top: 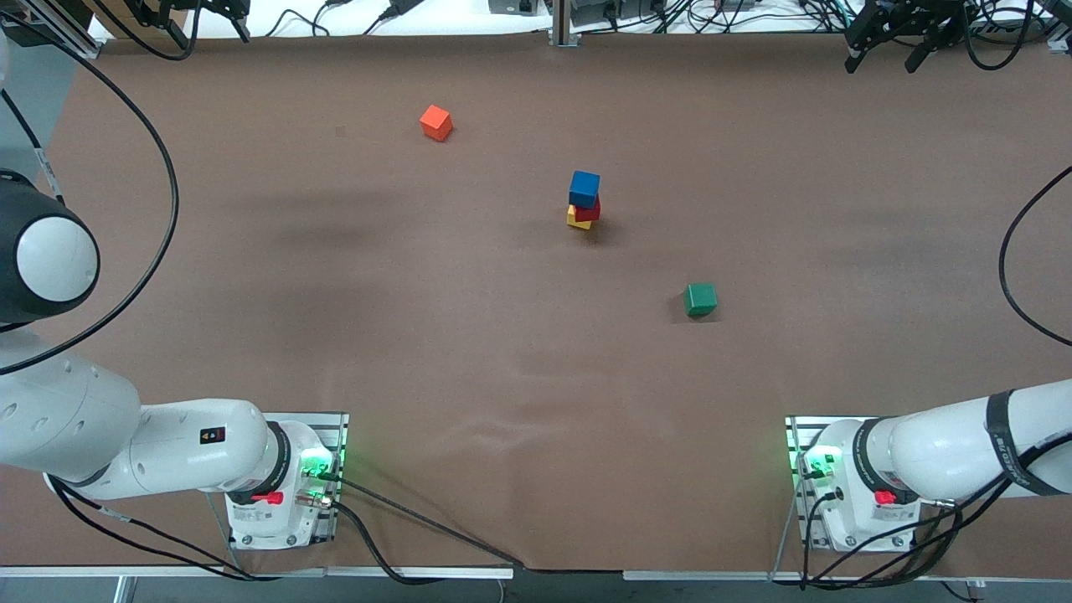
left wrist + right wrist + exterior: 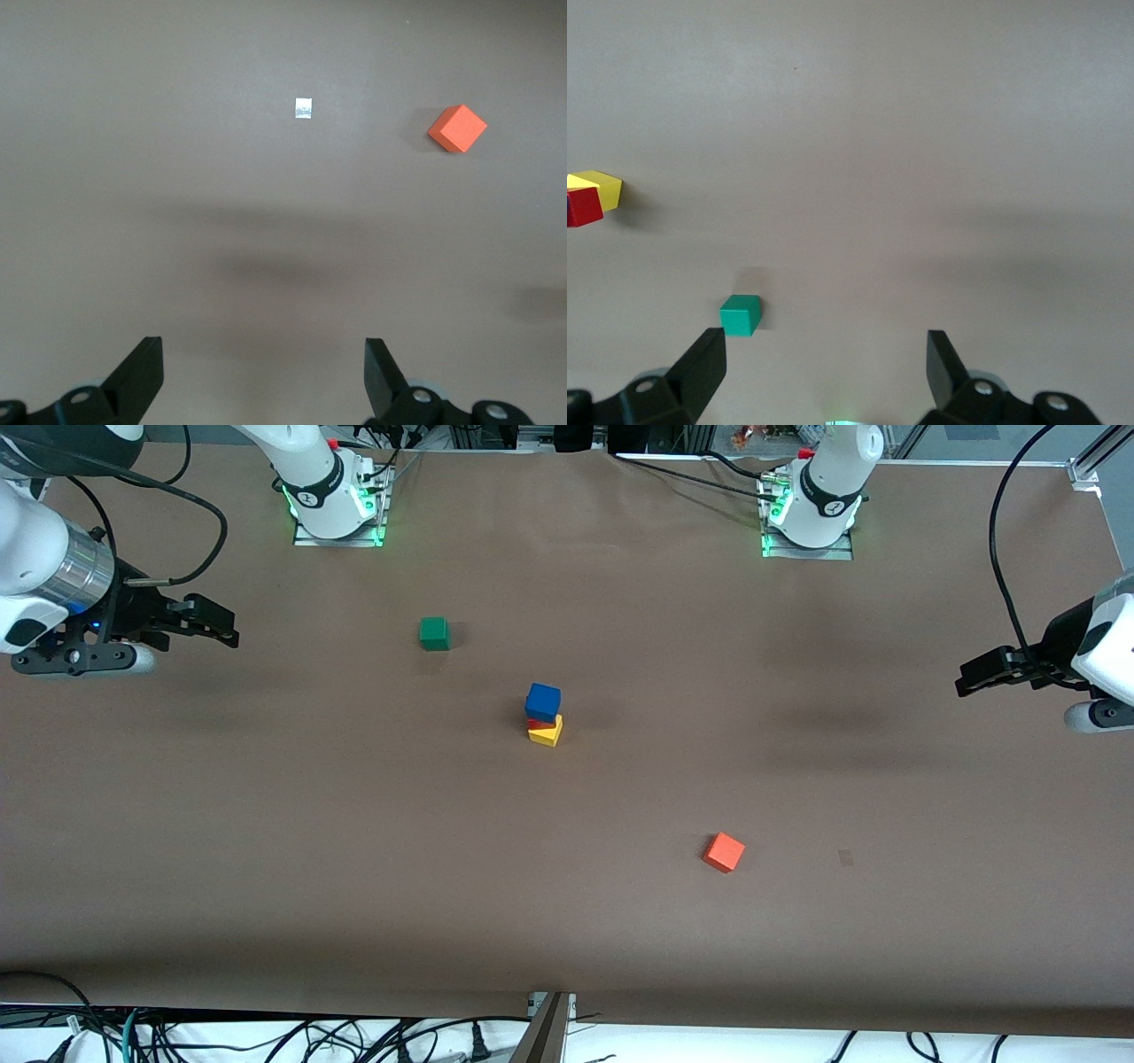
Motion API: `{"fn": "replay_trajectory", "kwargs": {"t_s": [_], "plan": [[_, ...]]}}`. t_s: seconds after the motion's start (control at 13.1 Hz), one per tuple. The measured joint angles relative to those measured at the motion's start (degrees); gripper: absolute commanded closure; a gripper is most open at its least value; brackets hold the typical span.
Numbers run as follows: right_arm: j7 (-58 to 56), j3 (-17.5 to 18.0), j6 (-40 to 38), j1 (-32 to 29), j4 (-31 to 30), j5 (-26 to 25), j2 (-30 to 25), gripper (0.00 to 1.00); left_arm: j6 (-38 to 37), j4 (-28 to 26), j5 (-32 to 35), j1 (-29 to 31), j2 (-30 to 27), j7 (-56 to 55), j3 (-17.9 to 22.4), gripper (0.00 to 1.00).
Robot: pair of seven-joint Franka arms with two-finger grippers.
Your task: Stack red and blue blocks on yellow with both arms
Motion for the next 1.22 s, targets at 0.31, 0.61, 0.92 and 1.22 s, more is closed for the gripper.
{"fn": "replay_trajectory", "kwargs": {"t_s": [0.31,0.61,0.92,1.22], "plan": [[-0.07,0.96,-0.4,-0.55,1.96,-0.37,-0.17,0.0,0.0,0.0,0.0,0.0,0.0,0.06,-0.02,0.0],[-0.07,0.94,-1.54,-1.33,3.27,-0.51,-0.19,0.0,0.0,0.0,0.0,0.0,0.0,0.07,-0.08,0.0],[-0.07,0.94,-1.37,-1.78,5.29,-1.72,0.91,0.0,0.0,0.0,0.0,0.0,0.0,0.09,-0.13,0.0],[-0.07,0.95,-1.33,-1.83,7.1,-1.77,3.64,0.0,0.0,0.0,0.0,0.0,0.0,0.1,-0.14,0.0]]}}
